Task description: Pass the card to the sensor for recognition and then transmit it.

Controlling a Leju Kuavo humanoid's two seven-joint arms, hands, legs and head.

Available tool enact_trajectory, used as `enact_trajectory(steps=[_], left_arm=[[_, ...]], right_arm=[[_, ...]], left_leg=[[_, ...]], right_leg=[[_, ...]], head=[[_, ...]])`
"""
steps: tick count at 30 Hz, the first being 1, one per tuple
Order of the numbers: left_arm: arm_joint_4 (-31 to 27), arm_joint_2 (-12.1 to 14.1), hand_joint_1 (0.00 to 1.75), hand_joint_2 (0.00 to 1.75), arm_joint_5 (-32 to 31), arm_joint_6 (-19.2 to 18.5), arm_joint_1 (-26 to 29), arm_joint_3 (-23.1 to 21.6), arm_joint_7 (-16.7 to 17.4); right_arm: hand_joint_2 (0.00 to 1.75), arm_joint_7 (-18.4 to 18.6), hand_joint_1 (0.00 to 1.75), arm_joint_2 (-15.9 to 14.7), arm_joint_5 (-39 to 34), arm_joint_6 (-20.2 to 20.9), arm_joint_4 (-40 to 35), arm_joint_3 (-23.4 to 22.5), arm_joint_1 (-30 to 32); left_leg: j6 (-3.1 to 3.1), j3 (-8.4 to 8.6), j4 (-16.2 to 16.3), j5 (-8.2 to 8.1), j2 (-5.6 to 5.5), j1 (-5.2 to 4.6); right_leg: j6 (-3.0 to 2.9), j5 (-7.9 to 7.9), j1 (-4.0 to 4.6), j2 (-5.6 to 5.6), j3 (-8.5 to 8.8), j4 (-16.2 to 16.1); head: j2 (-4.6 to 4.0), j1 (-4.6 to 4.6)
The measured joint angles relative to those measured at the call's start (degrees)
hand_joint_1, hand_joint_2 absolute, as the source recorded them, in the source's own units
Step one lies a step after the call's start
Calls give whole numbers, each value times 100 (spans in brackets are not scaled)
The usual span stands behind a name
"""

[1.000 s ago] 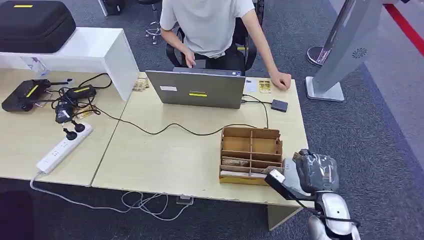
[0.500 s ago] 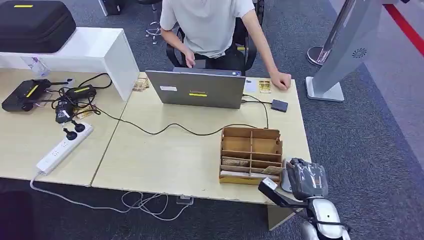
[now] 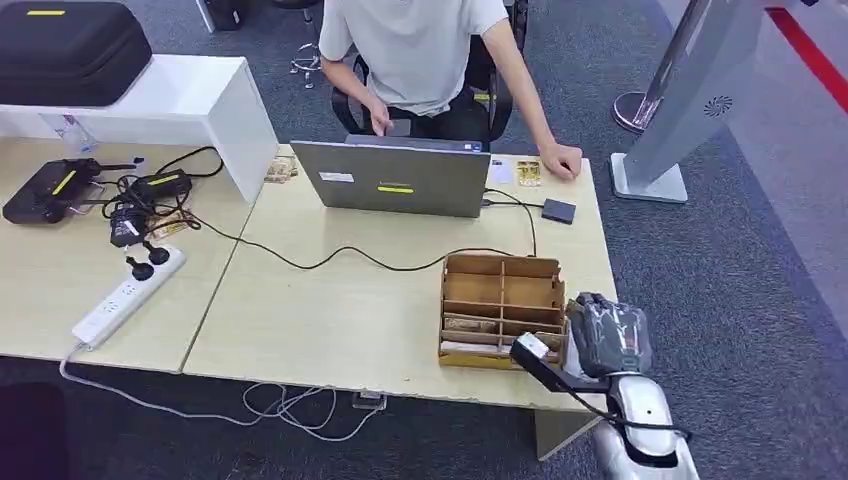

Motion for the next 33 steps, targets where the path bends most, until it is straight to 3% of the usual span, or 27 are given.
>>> enact_trajectory(steps=[4, 12, 17, 24, 27, 33], left_arm=[[0, 22, 0, 175, -158, -37, -1, 0, 4], [0, 52, 0, 175, -240, -194, -23, -2, -57], [0, 52, 0, 175, -149, -424, -27, -2, -188], [0, 70, 0, 175, -354, -420, -39, -2, -313], [0, 77, 0, 175, -409, -413, -38, -2, -372], [0, 77, 0, 175, -409, -413, -38, -2, -374]], right_arm=[[175, 33, 175, 26, 11, 85, -387, 116, -525], [175, 437, 175, 186, 238, 819, -700, 581, -2041], [175, 1006, 175, 407, 370, 946, -34, 844, -3076], [175, 1602, 175, 577, 516, 1206, 1325, 837, -4182], [175, 1766, 175, 608, 468, 1202, 1703, 752, -4361], [175, 1774, 175, 610, 464, 1200, 1723, 744, -4364]], left_leg=[[-5, -2, 0, 4, 10, 1], [-10, -7, 0, 16, 11, 3], [-11, -7, 0, 24, 8, 6], [-12, -8, 0, 25, 3, 5], [-12, -8, 1, 25, 2, 5], [-12, -8, 1, 25, 2, 5]], right_leg=[[-6, 6, 0, 8, -6, 3], [-13, 15, 0, 9, -13, 7], [-16, 18, 2, 7, -14, 9], [-15, 20, 2, 4, -13, 9], [-15, 20, 1, 4, -13, 9], [-15, 20, 1, 4, -13, 9]], head=[[0, 0], [0, 0], [0, -2], [0, 0], [0, 0], [0, 0]])
